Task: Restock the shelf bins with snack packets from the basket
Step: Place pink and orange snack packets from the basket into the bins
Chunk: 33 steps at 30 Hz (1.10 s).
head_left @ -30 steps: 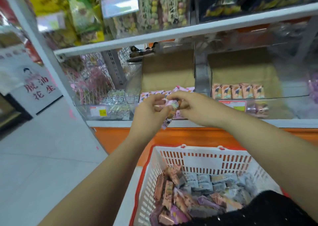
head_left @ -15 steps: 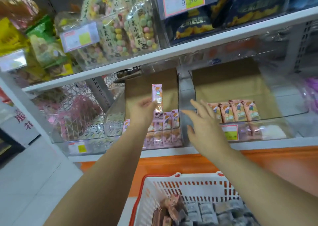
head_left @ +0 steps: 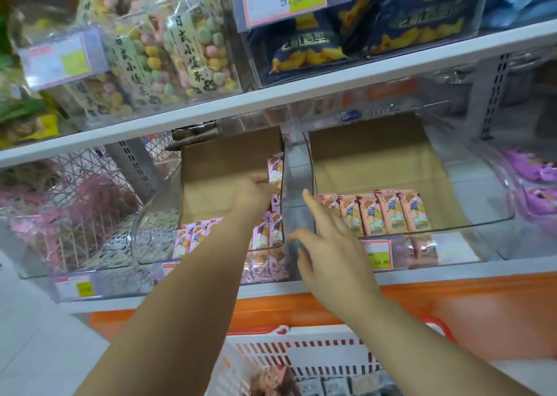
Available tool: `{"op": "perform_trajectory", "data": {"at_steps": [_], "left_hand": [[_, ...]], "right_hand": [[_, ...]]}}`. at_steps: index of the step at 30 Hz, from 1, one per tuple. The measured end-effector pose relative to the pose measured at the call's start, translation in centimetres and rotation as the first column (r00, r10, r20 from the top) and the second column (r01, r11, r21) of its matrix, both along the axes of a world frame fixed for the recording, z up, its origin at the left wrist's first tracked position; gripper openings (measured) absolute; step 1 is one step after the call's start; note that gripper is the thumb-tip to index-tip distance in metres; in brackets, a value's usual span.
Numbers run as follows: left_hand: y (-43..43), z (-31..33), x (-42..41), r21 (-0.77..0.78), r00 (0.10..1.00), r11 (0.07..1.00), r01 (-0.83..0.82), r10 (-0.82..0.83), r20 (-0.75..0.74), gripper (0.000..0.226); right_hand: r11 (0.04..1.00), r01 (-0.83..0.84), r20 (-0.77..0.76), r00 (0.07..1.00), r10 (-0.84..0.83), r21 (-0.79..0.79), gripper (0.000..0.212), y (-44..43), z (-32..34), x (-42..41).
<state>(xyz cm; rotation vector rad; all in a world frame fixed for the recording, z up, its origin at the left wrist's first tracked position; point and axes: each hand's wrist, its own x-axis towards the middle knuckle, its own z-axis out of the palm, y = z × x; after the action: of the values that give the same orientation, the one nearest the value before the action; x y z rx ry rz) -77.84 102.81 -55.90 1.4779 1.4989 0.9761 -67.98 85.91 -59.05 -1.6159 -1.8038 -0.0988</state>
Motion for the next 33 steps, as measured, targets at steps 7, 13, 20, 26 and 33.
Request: {"op": "perform_trajectory", "data": {"at_steps": [7, 13, 20, 26, 33], "left_hand": [[-0.9, 0.4, -0.9, 0.062, 0.971, 0.989, 0.134, -0.118, -0.209, 0.019], [-7.0, 2.1, -2.7, 0.276, 0.935, 0.950, 0.147, -0.043, -0.351, 0.039], [-16.8, -3.1, -9.0, 0.591, 0.993, 0.802, 0.086, -0.020, -0.118, 0.038], [-20.7, -14.9, -16.4, 0.273, 0.970, 0.962, 0.031, 0.037, -0.240, 0.043], [-21.6, -22.3, -21.7, 0.063, 0.781, 0.972, 0.226, -0.142, -0.607, 0.037]], "right_hand": [[1.000, -0.011, -0.027, 1.000, 0.011, 0.001, 0.025, -0.2, 0.2, -0.2], [0.997, -0.054, 0.012, 0.998, 0.054, 0.058, 0.030, -1.0, -0.7, 0.3], [0.939, -0.330, 0.202, 0.917, 0.344, -0.098, 0.022, -3.7, -2.3, -1.3], [0.600, -0.020, 0.322, 0.829, 0.457, -0.800, 0.032, -4.6, -7.2, -1.4], [0.421, 0.049, 0.259, 0.850, 0.459, -0.906, 0.037, -3.9, -12.4, -4.8]]}}
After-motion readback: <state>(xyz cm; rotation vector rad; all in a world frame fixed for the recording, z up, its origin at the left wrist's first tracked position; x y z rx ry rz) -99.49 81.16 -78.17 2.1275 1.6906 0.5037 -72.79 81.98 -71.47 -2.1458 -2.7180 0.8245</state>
